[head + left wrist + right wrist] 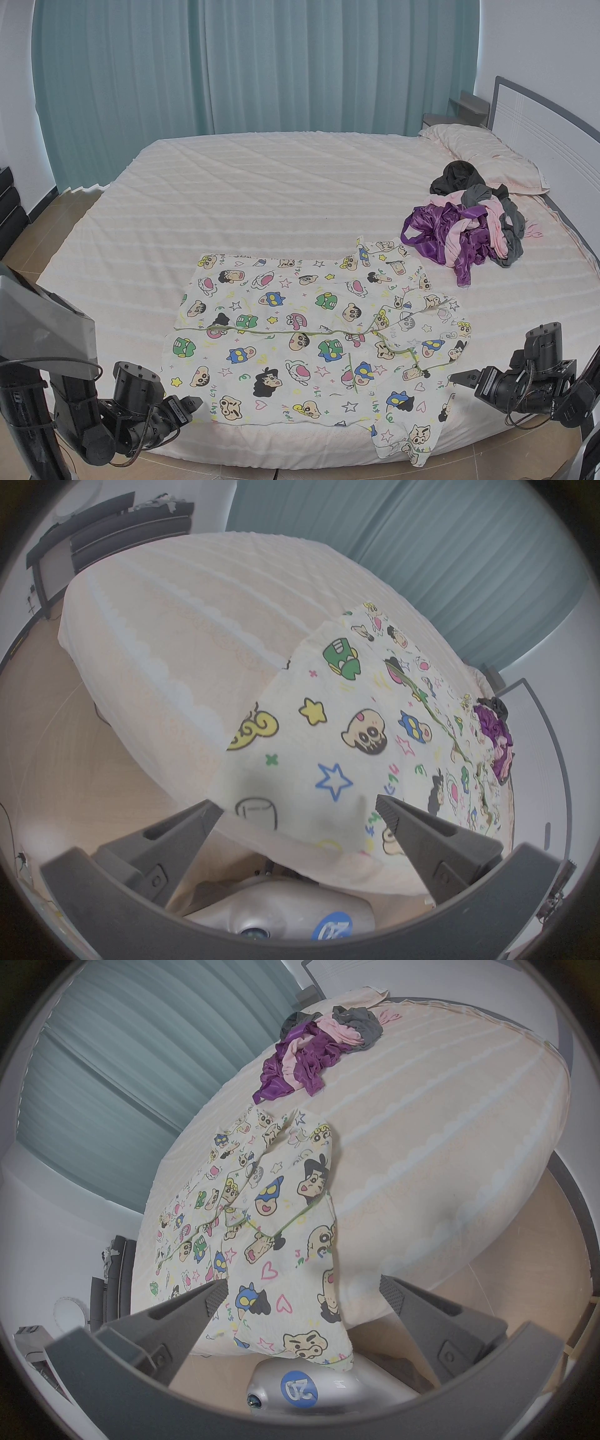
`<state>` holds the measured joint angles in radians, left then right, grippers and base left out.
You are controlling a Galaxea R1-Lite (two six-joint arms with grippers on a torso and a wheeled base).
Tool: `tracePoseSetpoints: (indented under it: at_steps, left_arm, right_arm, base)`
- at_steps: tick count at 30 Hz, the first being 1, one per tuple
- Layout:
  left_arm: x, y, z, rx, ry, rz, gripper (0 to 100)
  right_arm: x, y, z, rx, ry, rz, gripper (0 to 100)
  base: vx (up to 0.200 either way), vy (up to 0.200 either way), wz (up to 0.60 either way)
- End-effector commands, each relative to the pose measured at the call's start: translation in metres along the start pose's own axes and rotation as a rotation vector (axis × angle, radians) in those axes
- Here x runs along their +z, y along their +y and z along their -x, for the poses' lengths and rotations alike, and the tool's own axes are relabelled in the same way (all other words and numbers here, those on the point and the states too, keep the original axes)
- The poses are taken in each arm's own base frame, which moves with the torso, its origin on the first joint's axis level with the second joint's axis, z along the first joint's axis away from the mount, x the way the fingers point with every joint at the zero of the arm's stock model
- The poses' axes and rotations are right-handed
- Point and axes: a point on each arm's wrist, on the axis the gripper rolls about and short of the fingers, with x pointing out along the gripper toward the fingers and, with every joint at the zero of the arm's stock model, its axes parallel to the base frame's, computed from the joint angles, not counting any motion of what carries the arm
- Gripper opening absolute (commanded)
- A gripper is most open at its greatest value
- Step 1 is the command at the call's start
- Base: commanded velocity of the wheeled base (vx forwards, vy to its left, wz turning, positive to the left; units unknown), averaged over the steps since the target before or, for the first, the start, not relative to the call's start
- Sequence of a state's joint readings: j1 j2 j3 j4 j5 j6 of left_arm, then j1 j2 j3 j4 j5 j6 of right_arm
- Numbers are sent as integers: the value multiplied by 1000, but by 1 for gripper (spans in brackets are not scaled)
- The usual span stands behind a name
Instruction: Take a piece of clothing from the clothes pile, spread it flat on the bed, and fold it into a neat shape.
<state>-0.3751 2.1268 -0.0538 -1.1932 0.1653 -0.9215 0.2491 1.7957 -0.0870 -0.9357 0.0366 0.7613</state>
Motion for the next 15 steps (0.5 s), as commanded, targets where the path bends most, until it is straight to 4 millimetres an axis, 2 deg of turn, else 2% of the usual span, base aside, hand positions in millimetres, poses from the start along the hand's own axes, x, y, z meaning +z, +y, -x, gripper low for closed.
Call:
tracePoseSetpoints:
  at_steps: [1, 4, 5, 10, 15]
  left_arm:
    - [-6, 8, -19, 65, 1, 3, 100]
    - [-6, 8, -24, 46, -19, 10, 100]
    - [-5, 7, -24, 32, -35, 17, 0]
    - [-1, 5, -23, 14, -78, 28, 0]
    - [7, 3, -23, 23, -148, 75, 0]
  right_arm:
    - [-8, 0, 0, 7, 44, 16, 100]
    - [-15, 0, 1, 15, 81, 33, 100]
    - [-17, 0, 1, 14, 95, 39, 100]
    - [-22, 0, -7, 1, 126, 50, 100]
    - [-20, 2, -25, 22, 98, 58, 100]
  base:
    - [0, 0, 0]
    - [0, 0, 0]
    - [0, 0, 0]
    - [0, 0, 0]
    - [0, 0, 0]
